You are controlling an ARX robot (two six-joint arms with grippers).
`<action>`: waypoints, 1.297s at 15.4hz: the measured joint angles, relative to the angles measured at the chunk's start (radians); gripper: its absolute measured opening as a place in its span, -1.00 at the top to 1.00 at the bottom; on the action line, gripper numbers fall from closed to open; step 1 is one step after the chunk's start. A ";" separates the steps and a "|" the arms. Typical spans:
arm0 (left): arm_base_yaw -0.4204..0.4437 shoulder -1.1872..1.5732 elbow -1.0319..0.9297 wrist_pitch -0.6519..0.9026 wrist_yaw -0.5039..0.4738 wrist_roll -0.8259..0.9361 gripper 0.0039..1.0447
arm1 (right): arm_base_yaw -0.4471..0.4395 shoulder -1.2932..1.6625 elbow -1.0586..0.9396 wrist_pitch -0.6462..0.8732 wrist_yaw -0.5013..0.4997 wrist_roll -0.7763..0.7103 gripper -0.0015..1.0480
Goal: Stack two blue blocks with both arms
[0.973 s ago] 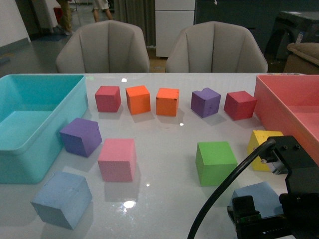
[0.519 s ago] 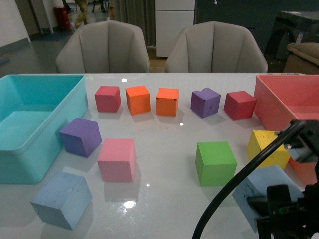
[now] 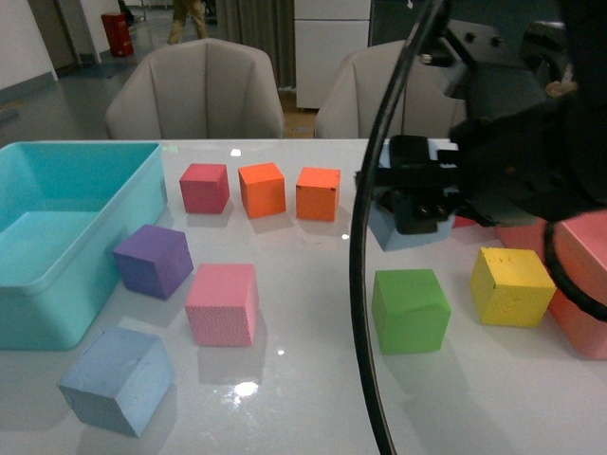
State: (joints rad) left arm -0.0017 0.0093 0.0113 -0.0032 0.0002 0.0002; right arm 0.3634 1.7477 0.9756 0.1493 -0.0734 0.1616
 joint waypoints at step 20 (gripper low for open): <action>0.000 0.000 0.000 0.000 0.000 0.000 -0.88 | 0.101 0.770 0.871 -0.370 0.145 0.177 -0.29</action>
State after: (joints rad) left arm -0.0017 0.0093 0.0113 -0.0032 -0.0002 0.0002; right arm 0.4641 2.5175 1.8469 -0.2211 0.0715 0.3386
